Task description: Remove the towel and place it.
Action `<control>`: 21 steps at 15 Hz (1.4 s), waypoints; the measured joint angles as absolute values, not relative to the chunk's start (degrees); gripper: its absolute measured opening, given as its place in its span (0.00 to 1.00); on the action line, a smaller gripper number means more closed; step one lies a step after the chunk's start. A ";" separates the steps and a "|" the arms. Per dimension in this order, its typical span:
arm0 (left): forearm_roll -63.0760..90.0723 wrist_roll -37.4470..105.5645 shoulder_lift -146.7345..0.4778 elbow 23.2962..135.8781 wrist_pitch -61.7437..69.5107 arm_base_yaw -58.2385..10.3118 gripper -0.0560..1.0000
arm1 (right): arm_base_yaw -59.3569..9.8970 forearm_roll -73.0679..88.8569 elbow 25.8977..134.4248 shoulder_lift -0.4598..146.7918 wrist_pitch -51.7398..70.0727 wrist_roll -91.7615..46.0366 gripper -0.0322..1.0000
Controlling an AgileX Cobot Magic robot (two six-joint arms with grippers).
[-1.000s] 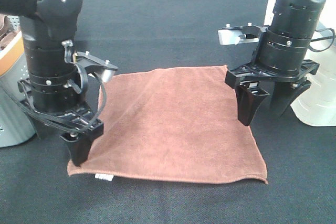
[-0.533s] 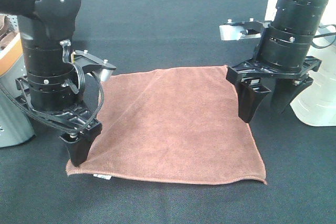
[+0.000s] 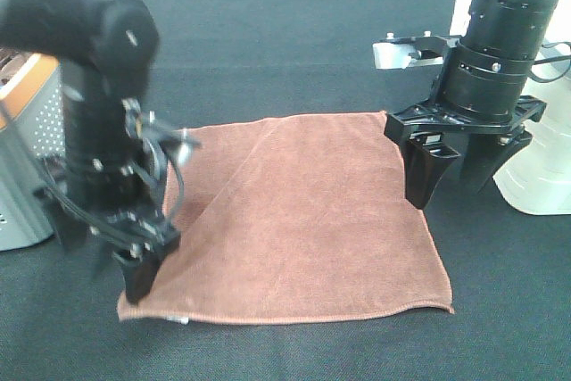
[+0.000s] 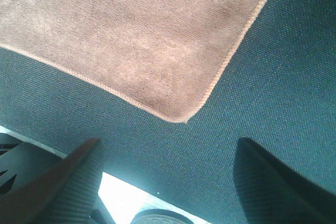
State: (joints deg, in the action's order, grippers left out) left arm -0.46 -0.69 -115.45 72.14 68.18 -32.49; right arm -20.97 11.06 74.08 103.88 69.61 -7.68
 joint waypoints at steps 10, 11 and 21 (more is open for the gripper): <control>-4.18 -3.32 -119.69 72.19 66.63 -32.49 0.79 | -20.97 11.06 74.08 103.88 69.61 -7.68 0.68; -4.30 -3.27 -119.69 73.05 68.53 -32.49 0.78 | -20.97 11.06 74.08 103.88 69.61 -7.68 0.68; 0.46 -2.01 -95.80 81.93 69.10 -32.49 0.78 | -20.97 11.06 74.08 103.82 69.61 -6.93 0.68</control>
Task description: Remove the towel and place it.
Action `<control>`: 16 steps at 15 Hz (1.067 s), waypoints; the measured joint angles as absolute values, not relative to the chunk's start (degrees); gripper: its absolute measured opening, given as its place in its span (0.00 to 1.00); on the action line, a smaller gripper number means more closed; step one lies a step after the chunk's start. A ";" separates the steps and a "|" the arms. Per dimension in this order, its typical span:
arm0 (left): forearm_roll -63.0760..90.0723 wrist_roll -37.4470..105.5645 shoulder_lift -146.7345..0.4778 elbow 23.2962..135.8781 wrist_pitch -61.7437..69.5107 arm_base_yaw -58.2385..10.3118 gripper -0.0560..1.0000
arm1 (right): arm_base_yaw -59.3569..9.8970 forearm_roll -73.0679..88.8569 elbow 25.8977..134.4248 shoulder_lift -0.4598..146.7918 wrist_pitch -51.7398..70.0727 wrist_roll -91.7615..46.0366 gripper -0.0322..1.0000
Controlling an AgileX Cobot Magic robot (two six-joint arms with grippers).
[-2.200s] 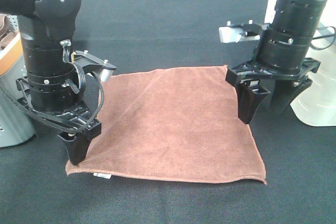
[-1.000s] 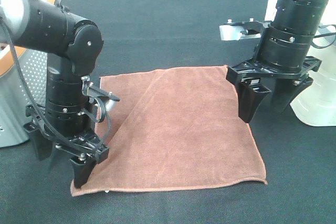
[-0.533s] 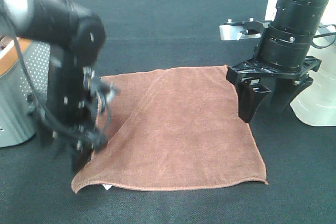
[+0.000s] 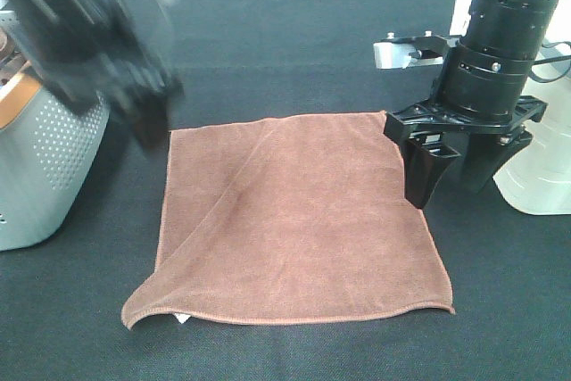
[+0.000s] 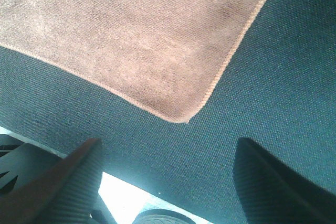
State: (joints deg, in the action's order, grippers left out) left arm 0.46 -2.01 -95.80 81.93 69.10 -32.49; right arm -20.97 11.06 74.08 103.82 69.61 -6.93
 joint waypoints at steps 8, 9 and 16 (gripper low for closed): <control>-0.74 -5.39 -57.47 74.37 69.39 -32.49 0.78 | -20.97 12.55 74.08 93.56 69.61 -6.65 0.68; -0.86 -6.02 -52.65 70.47 69.39 -32.49 0.78 | -20.97 12.95 74.08 90.70 69.61 -6.65 0.68; -7.05 -8.14 -22.40 41.02 69.73 -32.49 0.78 | -20.97 13.87 55.29 65.37 68.41 -6.65 0.68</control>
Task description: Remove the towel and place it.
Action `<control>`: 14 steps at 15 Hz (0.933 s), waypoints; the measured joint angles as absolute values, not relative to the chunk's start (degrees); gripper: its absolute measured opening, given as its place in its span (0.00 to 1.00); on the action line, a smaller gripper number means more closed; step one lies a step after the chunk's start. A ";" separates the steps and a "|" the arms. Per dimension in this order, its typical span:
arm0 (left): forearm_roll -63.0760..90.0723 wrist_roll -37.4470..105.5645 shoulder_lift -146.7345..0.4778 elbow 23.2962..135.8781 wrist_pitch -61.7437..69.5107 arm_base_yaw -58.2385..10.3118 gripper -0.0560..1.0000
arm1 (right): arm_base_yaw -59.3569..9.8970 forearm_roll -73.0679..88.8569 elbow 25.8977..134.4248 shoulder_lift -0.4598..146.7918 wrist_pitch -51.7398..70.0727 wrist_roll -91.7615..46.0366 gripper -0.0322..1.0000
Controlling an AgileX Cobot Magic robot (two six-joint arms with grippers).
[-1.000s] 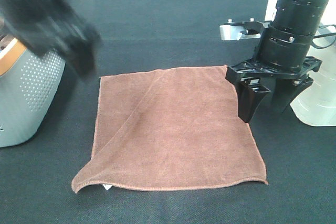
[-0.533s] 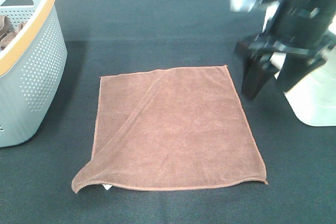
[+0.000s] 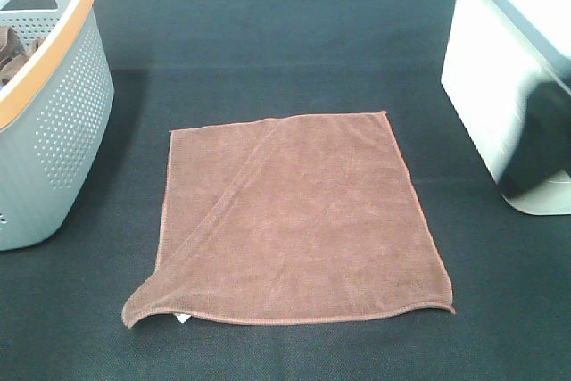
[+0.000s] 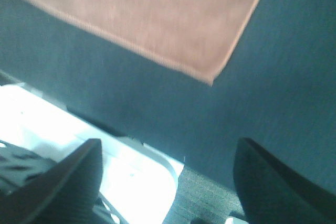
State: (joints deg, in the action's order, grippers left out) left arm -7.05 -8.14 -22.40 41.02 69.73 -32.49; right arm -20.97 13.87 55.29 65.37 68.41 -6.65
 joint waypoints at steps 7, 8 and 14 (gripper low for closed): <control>-1.49 3.61 -12.61 30.48 63.88 -32.49 0.78 | -20.97 9.11 30.54 22.12 61.31 -7.10 0.68; -1.49 3.61 -12.61 30.48 63.88 -32.49 0.78 | -20.97 9.11 30.54 22.12 61.31 -7.10 0.68; -0.63 4.98 -12.61 28.65 60.62 -32.49 0.78 | -20.97 7.22 28.76 4.18 61.13 -7.16 0.68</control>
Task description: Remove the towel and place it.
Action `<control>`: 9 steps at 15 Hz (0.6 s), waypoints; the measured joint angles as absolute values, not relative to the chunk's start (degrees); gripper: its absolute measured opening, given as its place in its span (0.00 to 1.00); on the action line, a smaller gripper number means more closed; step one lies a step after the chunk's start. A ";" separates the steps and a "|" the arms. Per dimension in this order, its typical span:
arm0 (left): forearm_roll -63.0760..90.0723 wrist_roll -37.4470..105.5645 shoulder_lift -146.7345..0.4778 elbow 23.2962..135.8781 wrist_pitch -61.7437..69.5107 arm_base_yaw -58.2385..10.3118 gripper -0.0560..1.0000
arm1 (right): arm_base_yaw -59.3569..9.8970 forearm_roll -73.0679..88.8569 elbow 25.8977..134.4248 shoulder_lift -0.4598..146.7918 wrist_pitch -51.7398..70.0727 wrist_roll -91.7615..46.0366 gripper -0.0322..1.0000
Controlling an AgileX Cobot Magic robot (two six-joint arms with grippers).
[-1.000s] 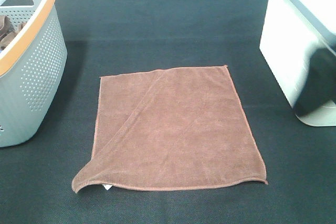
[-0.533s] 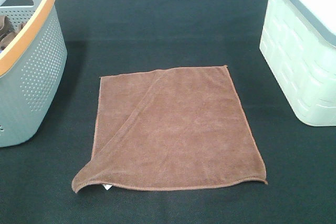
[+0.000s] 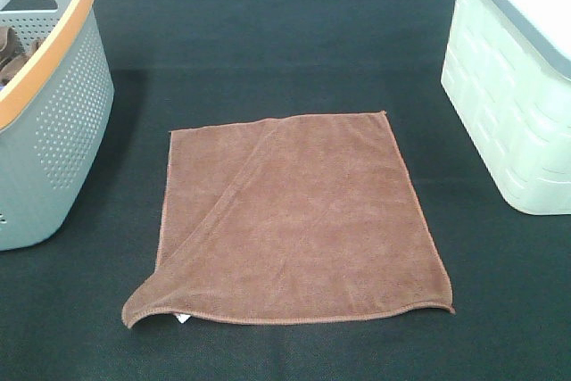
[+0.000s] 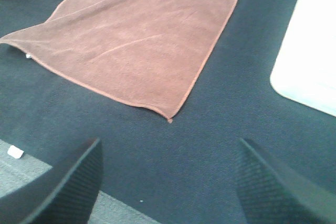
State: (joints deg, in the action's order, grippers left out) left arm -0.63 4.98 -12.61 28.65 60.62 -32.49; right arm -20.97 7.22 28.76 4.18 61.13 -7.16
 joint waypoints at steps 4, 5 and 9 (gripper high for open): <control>-0.57 4.98 -12.61 28.65 60.62 -32.49 0.78 | -20.97 6.42 28.76 4.18 61.13 -7.10 0.68; -0.57 4.98 -12.61 28.65 60.62 -32.49 0.78 | -20.97 6.42 28.76 4.18 61.13 -7.10 0.68; -0.57 4.98 -12.61 28.65 60.62 -32.49 0.78 | -20.97 6.42 28.76 4.18 61.13 -7.10 0.68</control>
